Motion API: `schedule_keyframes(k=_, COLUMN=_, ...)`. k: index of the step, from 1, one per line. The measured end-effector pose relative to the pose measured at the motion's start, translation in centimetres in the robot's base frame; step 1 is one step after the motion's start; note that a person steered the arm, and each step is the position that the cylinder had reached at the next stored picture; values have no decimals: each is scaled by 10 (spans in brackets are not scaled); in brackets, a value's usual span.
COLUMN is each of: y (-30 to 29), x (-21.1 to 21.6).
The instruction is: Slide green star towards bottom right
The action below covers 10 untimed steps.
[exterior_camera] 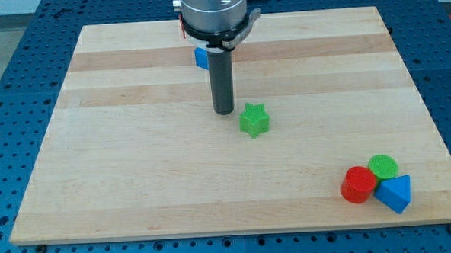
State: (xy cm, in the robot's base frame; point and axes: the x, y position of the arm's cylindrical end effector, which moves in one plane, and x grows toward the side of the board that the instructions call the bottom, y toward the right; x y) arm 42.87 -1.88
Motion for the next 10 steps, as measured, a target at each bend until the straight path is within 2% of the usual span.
schedule_keyframes(k=2, y=31, x=32)
schedule_keyframes(k=3, y=70, x=34)
schedule_keyframes(k=5, y=100, x=34)
schedule_keyframes(k=6, y=143, x=34)
schedule_keyframes(k=7, y=148, x=36)
schedule_keyframes(k=9, y=84, x=36)
schedule_keyframes(k=10, y=99, x=36)
